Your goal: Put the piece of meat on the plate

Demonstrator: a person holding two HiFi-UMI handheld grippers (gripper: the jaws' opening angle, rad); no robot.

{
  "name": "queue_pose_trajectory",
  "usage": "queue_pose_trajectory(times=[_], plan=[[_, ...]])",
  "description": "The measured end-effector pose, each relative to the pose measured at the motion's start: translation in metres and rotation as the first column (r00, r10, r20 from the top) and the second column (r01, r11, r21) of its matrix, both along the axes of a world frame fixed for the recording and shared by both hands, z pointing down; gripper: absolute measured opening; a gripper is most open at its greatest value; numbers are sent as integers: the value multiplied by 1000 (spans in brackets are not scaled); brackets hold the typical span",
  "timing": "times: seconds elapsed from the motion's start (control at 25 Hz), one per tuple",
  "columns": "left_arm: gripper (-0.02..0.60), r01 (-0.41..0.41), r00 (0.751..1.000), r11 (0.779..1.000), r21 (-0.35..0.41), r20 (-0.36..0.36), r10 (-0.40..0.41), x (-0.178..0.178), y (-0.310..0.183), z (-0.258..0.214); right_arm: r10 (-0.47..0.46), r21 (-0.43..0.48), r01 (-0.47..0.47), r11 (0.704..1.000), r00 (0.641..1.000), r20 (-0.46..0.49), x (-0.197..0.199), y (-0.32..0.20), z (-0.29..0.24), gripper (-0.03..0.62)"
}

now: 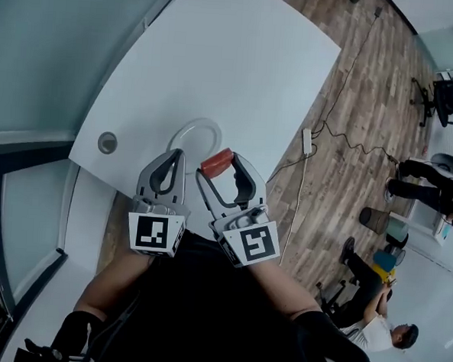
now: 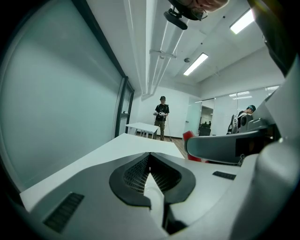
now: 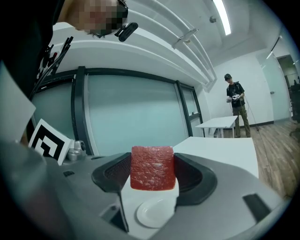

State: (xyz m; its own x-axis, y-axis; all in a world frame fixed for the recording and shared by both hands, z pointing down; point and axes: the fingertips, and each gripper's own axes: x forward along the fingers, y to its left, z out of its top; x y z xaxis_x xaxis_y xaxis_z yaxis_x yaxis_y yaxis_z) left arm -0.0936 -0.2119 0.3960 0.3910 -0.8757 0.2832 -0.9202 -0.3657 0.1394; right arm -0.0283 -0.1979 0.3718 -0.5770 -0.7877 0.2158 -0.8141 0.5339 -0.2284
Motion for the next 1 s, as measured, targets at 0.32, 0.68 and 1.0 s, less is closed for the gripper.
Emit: queue_pose_trajectory(times=[0.32, 0.68, 1.0], plan=[[5, -9, 1000, 994, -107, -17, 8, -11, 4, 44, -82, -110, 79, 991, 996, -21, -17, -11, 54, 290], [5, -13, 998, 965, -263, 51, 28, -14, -8, 116, -169, -224, 142, 964, 980, -108, -24, -31, 126, 288], [6, -17, 999, 949, -314, 20, 25, -15, -7, 141, -254, -286, 200, 937, 953, -166, -35, -31, 167, 288]])
